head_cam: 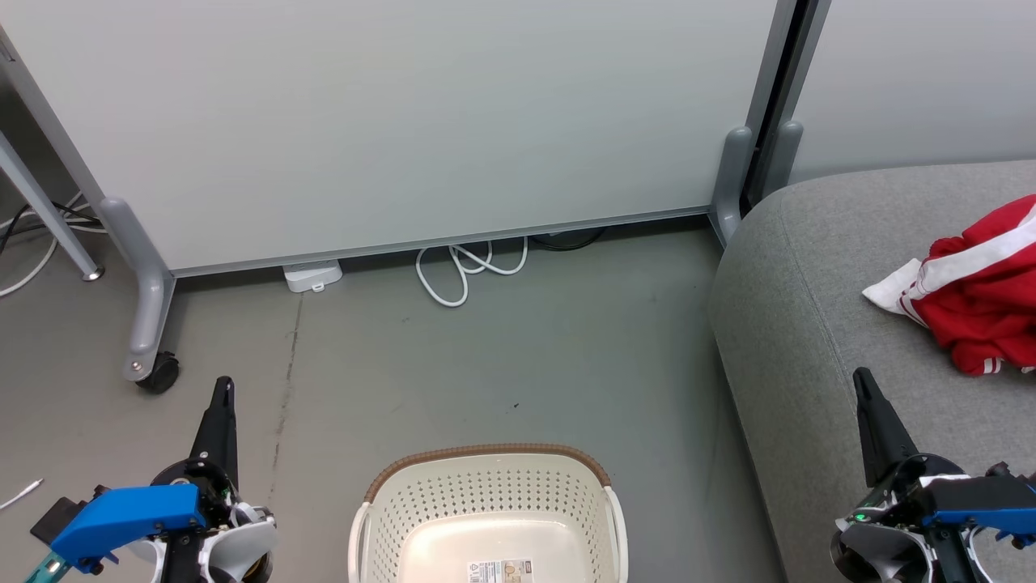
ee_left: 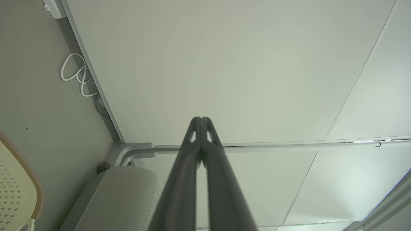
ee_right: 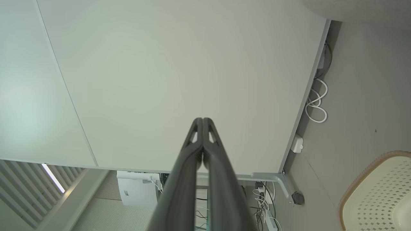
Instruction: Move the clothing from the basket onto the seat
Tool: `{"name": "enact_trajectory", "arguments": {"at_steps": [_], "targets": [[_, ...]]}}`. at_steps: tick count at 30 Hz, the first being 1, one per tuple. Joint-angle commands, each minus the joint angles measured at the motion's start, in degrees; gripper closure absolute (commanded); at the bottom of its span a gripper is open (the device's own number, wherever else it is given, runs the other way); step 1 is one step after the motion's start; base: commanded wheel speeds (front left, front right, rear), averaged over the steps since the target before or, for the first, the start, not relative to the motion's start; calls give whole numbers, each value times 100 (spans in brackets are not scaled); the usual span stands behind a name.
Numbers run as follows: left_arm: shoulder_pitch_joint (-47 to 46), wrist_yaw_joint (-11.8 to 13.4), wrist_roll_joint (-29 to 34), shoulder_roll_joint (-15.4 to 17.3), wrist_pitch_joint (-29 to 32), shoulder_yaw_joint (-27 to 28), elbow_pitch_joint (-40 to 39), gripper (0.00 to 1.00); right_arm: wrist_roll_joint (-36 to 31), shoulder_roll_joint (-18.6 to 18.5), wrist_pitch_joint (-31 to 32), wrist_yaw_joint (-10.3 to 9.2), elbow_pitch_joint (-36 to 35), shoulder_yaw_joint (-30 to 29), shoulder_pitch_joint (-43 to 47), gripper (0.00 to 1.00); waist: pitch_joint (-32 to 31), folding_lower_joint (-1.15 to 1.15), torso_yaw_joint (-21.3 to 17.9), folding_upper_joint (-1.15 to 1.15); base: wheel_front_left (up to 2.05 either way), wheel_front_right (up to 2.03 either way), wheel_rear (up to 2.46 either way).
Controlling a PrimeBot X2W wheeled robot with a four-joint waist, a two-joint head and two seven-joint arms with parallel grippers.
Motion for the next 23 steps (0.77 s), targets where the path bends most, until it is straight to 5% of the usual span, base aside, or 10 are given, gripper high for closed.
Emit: {"name": "enact_trajectory", "arguments": {"at_steps": [1,23], "targets": [[-54,-25,-12,9,23,15,-19,100,14,-15,17,4,11,-7,-70,100,0,0,0,0,0,0,0],[-54,-25,-14,9,22,14,-20,100,15,-15,16,4,10,-6,-65,100,0,0,0,0,0,0,0]]}}
